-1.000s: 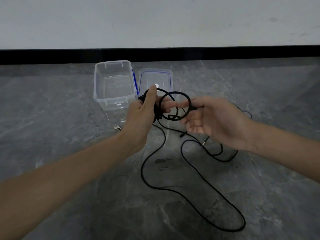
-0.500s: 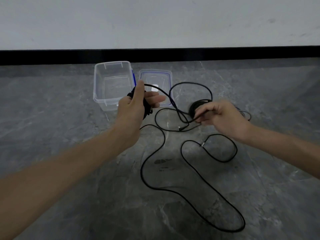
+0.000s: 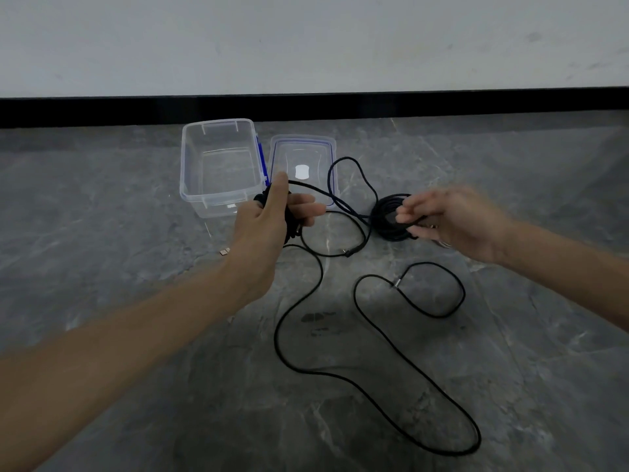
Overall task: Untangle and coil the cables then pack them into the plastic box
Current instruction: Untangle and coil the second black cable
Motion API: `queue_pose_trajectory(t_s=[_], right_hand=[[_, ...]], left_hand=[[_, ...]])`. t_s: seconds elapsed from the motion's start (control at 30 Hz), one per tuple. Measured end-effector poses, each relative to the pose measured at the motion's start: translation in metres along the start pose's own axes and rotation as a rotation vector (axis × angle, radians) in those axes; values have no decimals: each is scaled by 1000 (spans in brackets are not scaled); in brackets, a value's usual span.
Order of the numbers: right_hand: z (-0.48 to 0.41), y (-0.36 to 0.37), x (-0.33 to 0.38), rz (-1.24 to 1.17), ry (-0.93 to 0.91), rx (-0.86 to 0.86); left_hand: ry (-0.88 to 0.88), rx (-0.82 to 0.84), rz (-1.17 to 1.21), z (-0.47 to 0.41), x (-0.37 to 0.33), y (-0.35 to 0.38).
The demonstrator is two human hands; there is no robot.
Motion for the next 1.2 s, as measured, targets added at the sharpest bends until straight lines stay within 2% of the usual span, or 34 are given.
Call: queue_pose_trajectory(t_s=[0.17, 0.3, 0.37, 0.47, 0.53, 0.63, 0.77, 0.83, 0.9, 1.0, 1.03, 1.07, 1.13, 1.2], right_hand=[[-3, 9, 10, 268, -203, -32], [15, 26, 42, 648, -585, -93], [29, 34, 52, 751, -734, -134], [33, 39, 54, 843, -805, -143], [29, 40, 51, 823, -809, -93], [19, 44, 31, 801, -732, 44], [21, 67, -15, 1085, -720, 291], [22, 65, -24, 1122, -626, 297], [13, 59, -28, 1006, -445, 293], [3, 55, -44, 616, 9, 404], [3, 54, -42, 525, 92, 388], [0, 50, -38, 475, 120, 338], [-9, 34, -31, 350, 114, 127], [-15, 30, -39, 110, 178, 11]], left_hand=[[-5, 5, -22, 1, 0, 1], [-7, 10, -18, 1, -1, 2], [-11, -5, -10, -1, -2, 1], [-10, -18, 10, -3, -4, -2], [-8, -28, 34, -4, -4, -4], [-3, -68, 107, -12, -12, -12], [6, -153, 216, -25, -33, -26], [21, -138, 234, -26, -39, -27], [8, -99, 218, -23, -36, -21], [-50, -26, 216, -14, -24, -9], [-62, 5, 217, -12, -21, -4], [-69, 36, 211, -9, -20, 1], [-81, 92, 180, -5, -22, 10], [-131, 154, 176, 0, -22, 20]])
Point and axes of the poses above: each hand's wrist, its own z-axis away from the middle knuckle, its own y-axis out of the palm, x = y × z, the point moved 10 cm from there along -z, towards the middle knuckle, and after that the axes turned 14 degrees about z, right-handed, at the moved point
